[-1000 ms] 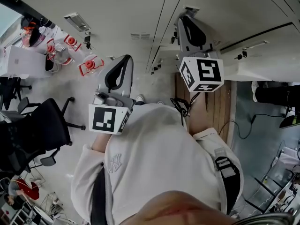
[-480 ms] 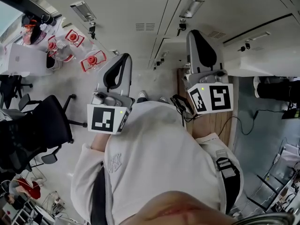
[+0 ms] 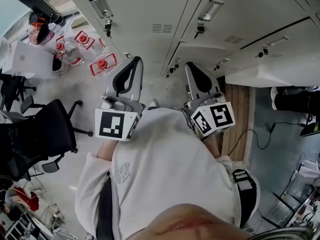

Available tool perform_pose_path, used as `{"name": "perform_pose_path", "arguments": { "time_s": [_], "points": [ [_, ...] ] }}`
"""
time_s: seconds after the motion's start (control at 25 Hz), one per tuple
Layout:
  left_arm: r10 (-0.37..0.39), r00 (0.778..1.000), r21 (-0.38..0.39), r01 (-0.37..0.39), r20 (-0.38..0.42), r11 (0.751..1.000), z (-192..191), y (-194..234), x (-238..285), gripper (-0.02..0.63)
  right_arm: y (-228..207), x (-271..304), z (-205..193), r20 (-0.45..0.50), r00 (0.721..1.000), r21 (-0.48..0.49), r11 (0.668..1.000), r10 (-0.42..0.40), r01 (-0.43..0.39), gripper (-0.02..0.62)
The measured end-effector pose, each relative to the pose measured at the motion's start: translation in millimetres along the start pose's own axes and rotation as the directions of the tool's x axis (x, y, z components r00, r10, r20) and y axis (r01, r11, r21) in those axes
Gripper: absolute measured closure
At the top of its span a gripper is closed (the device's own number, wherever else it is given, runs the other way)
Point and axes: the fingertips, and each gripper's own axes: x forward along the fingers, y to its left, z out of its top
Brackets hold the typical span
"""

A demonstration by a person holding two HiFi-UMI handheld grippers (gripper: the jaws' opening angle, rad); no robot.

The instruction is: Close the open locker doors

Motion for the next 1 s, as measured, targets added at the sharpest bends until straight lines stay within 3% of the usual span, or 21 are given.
{"name": "perform_pose_path", "arguments": {
  "time_s": [1.0],
  "points": [
    [-0.016,1.000,-0.011,0.016,-0.006,1.000,-2,-4,-8,0.604,10,3,10,0.015,1.000,-0.022,1.000,0.005,-0.005,0.580]
  ]
}}
